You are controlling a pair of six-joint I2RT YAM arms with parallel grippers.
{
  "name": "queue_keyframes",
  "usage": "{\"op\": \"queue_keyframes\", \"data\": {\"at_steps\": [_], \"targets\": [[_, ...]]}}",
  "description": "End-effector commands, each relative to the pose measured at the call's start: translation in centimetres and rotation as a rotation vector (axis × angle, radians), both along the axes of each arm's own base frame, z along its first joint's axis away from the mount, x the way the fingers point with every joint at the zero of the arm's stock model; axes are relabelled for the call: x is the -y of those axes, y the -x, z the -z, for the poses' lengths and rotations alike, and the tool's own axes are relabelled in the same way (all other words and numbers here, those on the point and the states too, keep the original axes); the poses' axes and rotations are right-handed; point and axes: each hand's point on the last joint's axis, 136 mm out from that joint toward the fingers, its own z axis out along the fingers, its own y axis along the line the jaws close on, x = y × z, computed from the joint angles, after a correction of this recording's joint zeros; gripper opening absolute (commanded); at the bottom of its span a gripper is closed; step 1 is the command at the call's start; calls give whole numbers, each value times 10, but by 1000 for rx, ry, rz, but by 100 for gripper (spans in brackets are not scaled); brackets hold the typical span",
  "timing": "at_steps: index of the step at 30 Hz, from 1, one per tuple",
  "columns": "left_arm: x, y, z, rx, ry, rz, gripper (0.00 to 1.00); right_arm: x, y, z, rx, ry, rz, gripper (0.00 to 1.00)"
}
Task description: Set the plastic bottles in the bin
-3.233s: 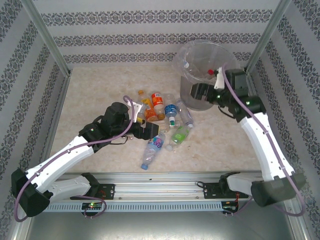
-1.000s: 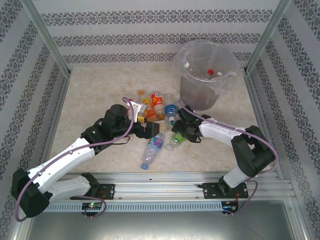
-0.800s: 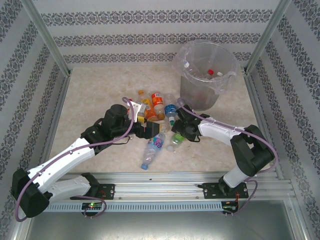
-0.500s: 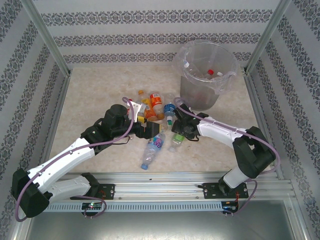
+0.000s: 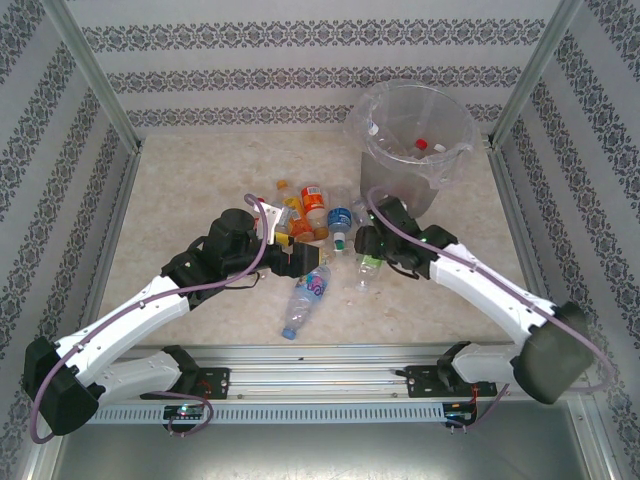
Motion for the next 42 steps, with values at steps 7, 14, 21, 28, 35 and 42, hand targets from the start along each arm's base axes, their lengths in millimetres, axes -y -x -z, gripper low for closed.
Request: {"op": "queue_keyframes", "data": {"at_steps": [7,14,21,28,35,42], "targets": [[9,1,-19,43,83,20,100,39,-20,-144,317,88,-49,56],[11,1,-22,51,87,26,100,79,-51,-251,526,100,54,55],[11,1,-24,57,94,27,100,111,-93,-308,642,133,173,54],[13,2,-24,52,99,36,100,126,-147,-318,679,162,238,51],[13,3,-26,58,106,40,100,131,-208,-304,667,201,254,51],[15,0,-21,54,101,41,100,130,-258,-273,634,253,260,50]]}}
